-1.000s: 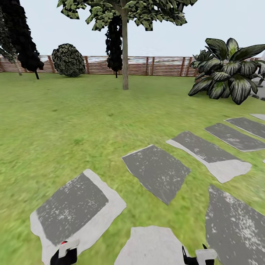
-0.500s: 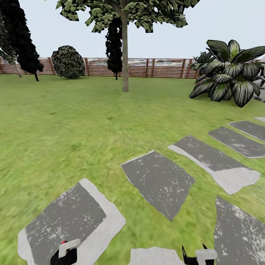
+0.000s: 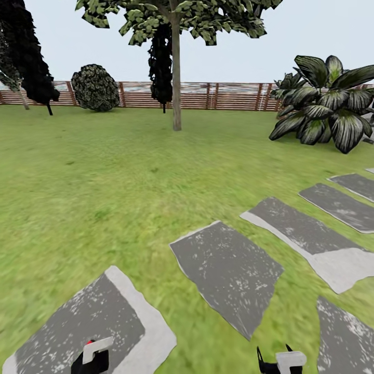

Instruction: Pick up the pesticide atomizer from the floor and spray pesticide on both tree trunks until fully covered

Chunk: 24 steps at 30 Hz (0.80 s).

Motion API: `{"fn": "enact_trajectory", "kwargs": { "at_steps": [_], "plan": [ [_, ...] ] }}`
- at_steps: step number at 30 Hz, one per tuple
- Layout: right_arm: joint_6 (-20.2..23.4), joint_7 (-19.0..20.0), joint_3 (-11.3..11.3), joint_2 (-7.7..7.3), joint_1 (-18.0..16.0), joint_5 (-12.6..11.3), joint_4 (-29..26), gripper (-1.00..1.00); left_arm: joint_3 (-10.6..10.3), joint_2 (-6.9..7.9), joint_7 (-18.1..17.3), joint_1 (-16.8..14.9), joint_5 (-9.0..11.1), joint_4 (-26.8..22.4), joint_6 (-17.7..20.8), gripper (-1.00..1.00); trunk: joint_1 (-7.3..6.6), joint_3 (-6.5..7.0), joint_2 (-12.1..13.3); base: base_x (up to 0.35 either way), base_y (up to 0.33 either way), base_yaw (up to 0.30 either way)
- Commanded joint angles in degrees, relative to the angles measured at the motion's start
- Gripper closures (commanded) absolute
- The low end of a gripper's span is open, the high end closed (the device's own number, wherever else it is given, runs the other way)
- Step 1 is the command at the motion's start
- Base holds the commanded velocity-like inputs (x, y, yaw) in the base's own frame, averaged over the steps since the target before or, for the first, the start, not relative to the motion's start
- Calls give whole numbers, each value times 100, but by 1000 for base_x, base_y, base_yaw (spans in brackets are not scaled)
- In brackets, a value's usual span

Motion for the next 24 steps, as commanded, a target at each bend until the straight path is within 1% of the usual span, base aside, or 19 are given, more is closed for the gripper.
{"fn": "enact_trajectory", "kwargs": {
  "at_steps": [1,7,24],
  "plan": [
    [-15,-31,-23,2,-4,62,6,-100,-14,1,-1,-4,56,3,-23,100,4,3,0,338,0,0],
    [-15,-31,-23,2,-4,62,6,-100,-14,1,-2,-5,56,3,-24,100,4,37,0,338,0,0],
    [-15,-31,-23,2,-4,62,6,-100,-14,1,-1,-5,56,7,-24,100,4,42,0,338,0,0]
  ]
}}
